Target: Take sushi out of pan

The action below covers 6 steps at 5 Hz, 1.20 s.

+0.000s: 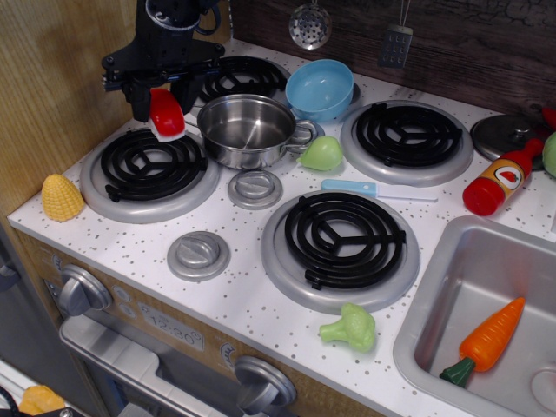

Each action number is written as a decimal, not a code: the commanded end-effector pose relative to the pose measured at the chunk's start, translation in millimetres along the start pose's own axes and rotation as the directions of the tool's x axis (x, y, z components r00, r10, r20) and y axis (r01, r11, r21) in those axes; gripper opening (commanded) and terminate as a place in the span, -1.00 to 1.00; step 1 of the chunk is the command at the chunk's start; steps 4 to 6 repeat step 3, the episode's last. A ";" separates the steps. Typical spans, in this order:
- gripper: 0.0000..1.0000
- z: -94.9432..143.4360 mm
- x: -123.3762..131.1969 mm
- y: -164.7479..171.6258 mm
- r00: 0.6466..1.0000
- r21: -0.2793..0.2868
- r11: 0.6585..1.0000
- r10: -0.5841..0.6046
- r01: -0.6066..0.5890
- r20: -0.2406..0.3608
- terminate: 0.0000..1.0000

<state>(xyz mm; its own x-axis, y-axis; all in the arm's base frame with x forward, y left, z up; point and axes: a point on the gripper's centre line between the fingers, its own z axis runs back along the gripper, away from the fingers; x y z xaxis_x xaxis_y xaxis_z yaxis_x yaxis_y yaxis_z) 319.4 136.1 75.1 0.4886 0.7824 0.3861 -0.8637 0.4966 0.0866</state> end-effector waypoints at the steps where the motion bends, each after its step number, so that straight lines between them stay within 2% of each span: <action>1: 1.00 6.5 8.0 -1.8 1.000 -0.030 1.000 0.005 -0.005 0.029 -1.00; 2: 1.00 6.5 8.0 -1.8 1.000 -0.030 1.000 0.005 -0.005 0.029 -1.00; 3: 1.00 6.5 8.0 -1.8 1.000 -0.030 1.000 0.005 -0.005 0.029 1.00; 6: 1.00 6.5 8.0 -1.8 1.000 -0.030 1.000 0.005 -0.005 0.029 1.00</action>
